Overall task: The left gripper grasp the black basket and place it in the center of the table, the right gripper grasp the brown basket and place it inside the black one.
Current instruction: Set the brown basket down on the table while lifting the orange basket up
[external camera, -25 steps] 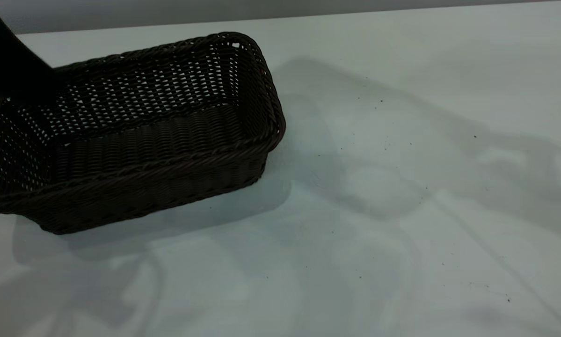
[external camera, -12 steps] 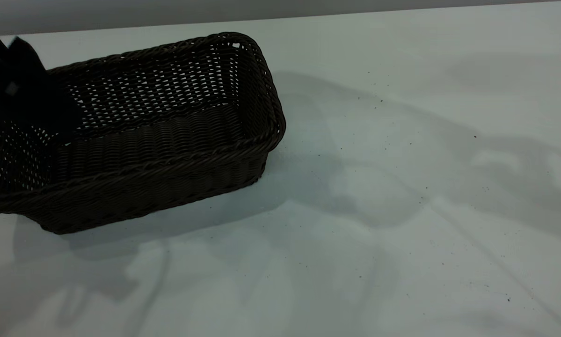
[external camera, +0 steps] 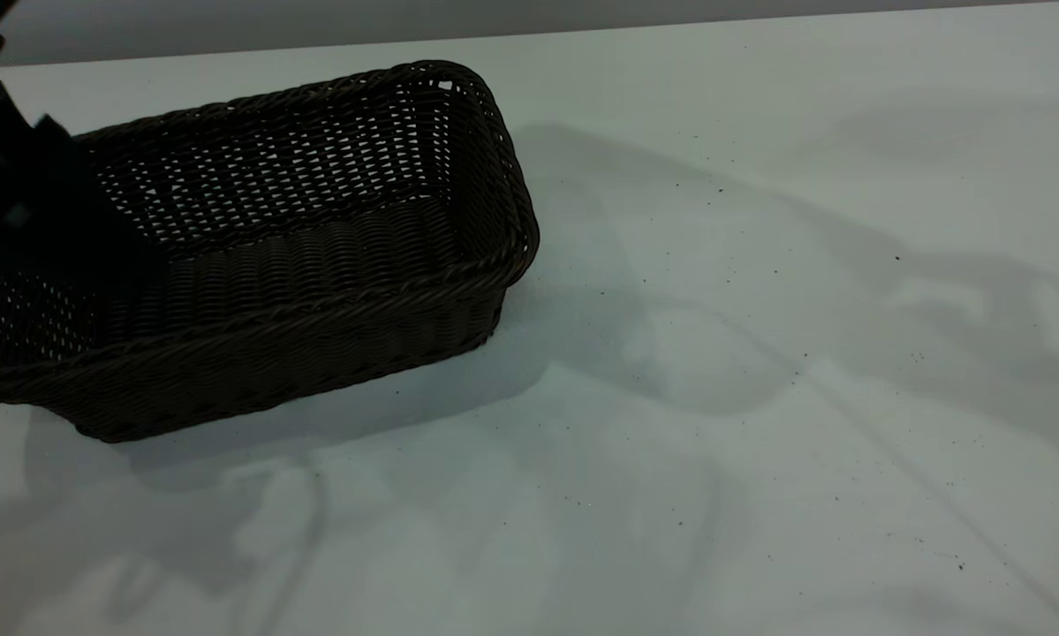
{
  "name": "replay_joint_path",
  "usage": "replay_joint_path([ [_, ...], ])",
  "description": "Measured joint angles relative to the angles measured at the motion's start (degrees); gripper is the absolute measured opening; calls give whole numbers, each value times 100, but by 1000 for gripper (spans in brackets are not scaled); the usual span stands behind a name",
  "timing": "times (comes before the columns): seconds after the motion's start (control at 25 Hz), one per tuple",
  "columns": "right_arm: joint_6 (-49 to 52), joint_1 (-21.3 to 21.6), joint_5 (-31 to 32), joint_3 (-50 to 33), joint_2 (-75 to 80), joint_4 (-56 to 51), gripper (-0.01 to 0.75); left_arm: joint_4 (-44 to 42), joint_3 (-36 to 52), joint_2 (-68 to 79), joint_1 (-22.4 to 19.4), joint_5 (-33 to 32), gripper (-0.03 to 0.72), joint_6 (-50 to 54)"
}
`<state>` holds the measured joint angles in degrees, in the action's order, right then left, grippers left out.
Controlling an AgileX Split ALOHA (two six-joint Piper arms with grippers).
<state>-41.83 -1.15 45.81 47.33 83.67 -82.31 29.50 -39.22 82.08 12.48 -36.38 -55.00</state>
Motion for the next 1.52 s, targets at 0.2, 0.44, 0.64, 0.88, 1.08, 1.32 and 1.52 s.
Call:
replay_joint_path([
  [0.2, -299, 0, -14, 0, 0, -189, 99, -6, 0, 0, 307, 315, 417, -998],
  [0.44, -391, 0, -14, 0, 0, -190, 99, 19, 0, 267, 369, 473, 417, -2130],
  [0.64, -438, 0, -2, 0, 0, -308, 99, 197, 0, 737, 369, 703, 417, -2226],
  [0.88, -456, 0, -3, 0, 0, -308, 99, 814, 0, 1150, 369, 855, 417, -2798],
  [1.08, -461, 0, -3, 0, 0, -308, 99, 1426, 0, 1464, 369, 952, 417, -3480],
  [1.32, -461, 0, 7, 0, 0, -296, 99, 1456, 0, 1822, 369, 1135, 356, -3510],
  [1.52, -481, 0, 39, 0, 0, -284, 99, 1732, 0, 1853, 369, 1328, 211, -3510],
])
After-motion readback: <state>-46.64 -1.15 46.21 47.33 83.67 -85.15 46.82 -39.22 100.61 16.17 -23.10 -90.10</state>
